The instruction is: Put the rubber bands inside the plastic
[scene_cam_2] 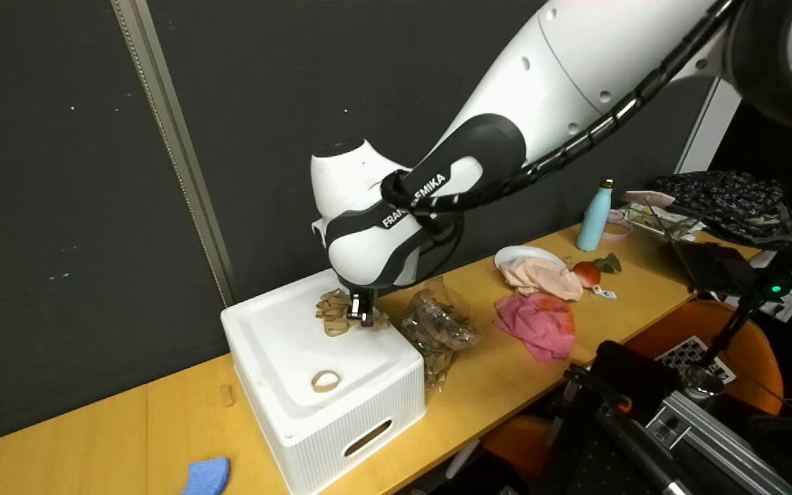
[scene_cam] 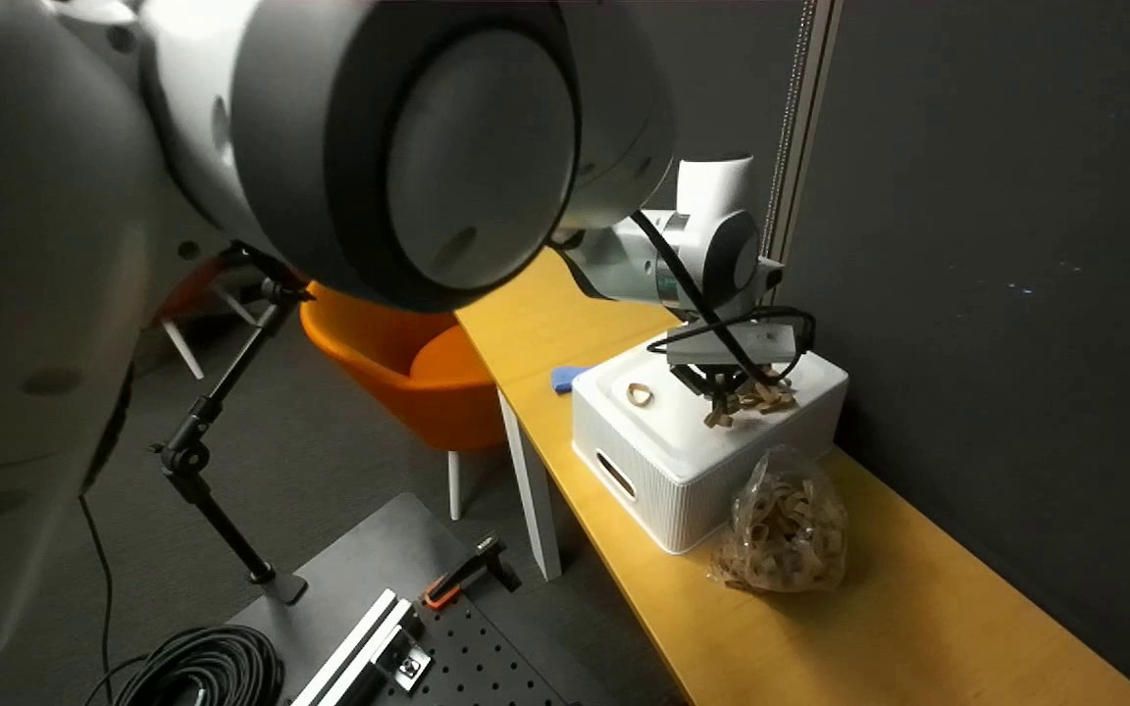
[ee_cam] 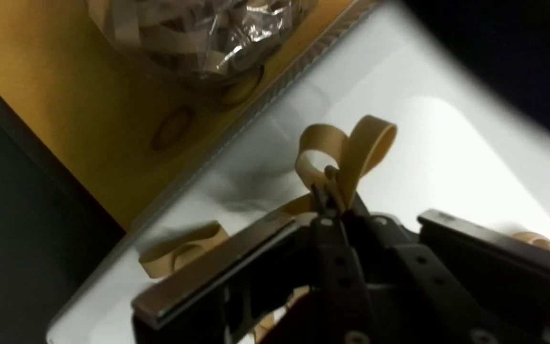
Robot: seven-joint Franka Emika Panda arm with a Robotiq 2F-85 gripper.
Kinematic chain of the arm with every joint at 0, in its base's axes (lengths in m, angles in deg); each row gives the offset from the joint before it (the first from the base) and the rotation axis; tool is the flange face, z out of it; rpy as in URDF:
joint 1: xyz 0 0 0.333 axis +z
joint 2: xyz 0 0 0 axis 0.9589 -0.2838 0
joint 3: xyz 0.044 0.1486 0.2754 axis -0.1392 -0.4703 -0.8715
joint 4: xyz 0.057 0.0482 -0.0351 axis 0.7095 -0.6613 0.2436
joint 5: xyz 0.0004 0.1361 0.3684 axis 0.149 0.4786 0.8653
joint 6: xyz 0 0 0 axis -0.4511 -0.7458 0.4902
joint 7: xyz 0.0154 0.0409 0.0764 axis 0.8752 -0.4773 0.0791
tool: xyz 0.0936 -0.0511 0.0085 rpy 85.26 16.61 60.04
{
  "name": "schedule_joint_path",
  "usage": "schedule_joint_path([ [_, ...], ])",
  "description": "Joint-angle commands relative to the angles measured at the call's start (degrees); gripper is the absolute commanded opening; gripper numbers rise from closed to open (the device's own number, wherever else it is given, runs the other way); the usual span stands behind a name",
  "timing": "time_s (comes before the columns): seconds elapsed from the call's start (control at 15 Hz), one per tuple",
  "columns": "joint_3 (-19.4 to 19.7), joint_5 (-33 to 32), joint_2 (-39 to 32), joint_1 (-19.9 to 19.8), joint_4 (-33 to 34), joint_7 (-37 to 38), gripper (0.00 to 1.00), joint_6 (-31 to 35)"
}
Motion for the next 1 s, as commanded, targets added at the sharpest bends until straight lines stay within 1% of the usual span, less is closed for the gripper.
schedule_joint_path([
  [0.0, 2.98, -0.52, 9.91, 1.24, -9.37, 7.43, 0.02, -3.13],
  [0.33, 5.67, -0.58, 22.07, 0.52, -22.33, 16.6, 0.02, -8.64],
  [0.53, 7.75, -1.2, 27.51, -0.84, -29.77, 21.26, 0.02, -8.05],
  [0.73, 9.55, -0.73, 28.81, -3.03, -32.6, 23.84, 0.02, -7.6],
  [0.93, 10.67, -0.23, 26.04, -5.38, -30.93, 23.63, 0.02, -6.59],
])
